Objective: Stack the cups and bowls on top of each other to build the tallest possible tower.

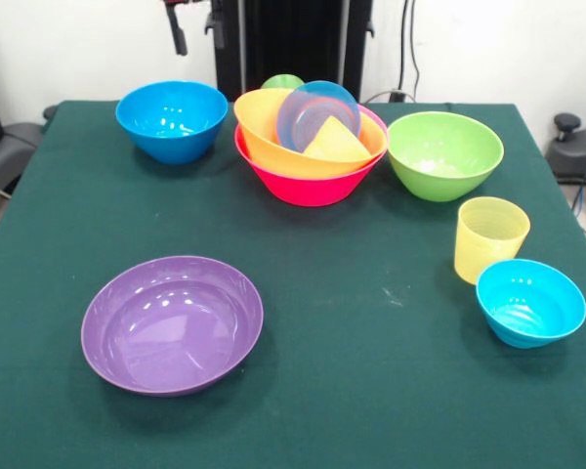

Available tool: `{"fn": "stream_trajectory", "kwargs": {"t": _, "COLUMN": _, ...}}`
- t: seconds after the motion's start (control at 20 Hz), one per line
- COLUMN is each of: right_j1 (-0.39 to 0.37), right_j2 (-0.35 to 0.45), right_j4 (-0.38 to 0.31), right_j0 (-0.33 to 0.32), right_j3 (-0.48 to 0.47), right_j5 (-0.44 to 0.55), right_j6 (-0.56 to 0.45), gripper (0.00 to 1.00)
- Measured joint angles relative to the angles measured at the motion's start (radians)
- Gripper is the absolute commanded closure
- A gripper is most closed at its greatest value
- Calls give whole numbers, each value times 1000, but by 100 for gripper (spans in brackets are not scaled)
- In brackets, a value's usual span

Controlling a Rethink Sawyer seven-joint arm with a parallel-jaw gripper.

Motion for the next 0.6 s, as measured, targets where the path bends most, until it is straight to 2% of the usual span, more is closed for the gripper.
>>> {"fn": "stream_trajectory", "kwargs": {"t": 0.2, "right_j1": 6, "right_j2": 22, "right_j4": 47, "right_j0": -31, "right_j3": 9, "right_j5": 20, "right_j6": -108, "gripper": 0}}
{"fn": "stream_trajectory", "kwargs": {"t": 0.6, "right_j1": 19, "right_j2": 25, "right_j4": 99, "right_j0": -59, "right_j3": 9, "right_j5": 31, "right_j6": -231, "gripper": 0}}
